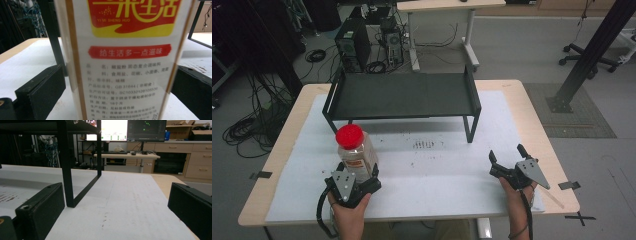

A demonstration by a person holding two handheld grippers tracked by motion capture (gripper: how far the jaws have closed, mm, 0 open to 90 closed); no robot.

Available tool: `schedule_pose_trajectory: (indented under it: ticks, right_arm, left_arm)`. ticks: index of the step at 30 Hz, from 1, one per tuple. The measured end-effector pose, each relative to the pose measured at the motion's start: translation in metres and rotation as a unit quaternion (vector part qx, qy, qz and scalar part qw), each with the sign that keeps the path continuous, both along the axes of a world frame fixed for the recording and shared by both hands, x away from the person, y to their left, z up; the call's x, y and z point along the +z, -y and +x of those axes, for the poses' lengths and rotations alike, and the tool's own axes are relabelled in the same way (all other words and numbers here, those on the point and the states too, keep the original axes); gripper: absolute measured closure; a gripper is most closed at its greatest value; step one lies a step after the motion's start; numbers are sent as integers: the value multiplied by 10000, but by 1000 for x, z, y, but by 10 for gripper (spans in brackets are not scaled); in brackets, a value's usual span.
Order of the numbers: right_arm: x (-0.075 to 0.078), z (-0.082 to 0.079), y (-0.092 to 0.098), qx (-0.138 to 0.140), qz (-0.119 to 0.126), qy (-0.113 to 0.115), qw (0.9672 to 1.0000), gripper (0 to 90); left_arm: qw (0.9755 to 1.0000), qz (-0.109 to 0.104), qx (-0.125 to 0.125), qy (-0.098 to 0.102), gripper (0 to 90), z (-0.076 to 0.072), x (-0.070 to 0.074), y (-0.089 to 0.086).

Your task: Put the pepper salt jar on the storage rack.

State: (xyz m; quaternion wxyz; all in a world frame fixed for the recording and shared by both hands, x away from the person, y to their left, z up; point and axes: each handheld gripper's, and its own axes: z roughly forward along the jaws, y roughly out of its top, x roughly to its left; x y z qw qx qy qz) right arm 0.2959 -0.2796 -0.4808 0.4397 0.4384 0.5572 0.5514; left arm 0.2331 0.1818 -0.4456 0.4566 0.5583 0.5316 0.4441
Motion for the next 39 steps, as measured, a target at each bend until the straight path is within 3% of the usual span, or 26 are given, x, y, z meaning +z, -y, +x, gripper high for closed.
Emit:
schedule_pose_trajectory:
  ticks: [16, 31, 39]
  right_arm:
    - [0, 0, 0, 8, 8, 1, 10000, 10]
    - [0, 0, 0, 10, 1, 2, 10000, 11]
    - [0, 0, 0, 13, 3, 1, 10000, 12]
  left_arm:
    - [9999, 67, 139, 12, 25, 15, -2, 1]
    - [9999, 105, 67, 117, 201, 17, -7, 3]
    - [9998, 70, 100, 179, 235, 17, -9, 3]
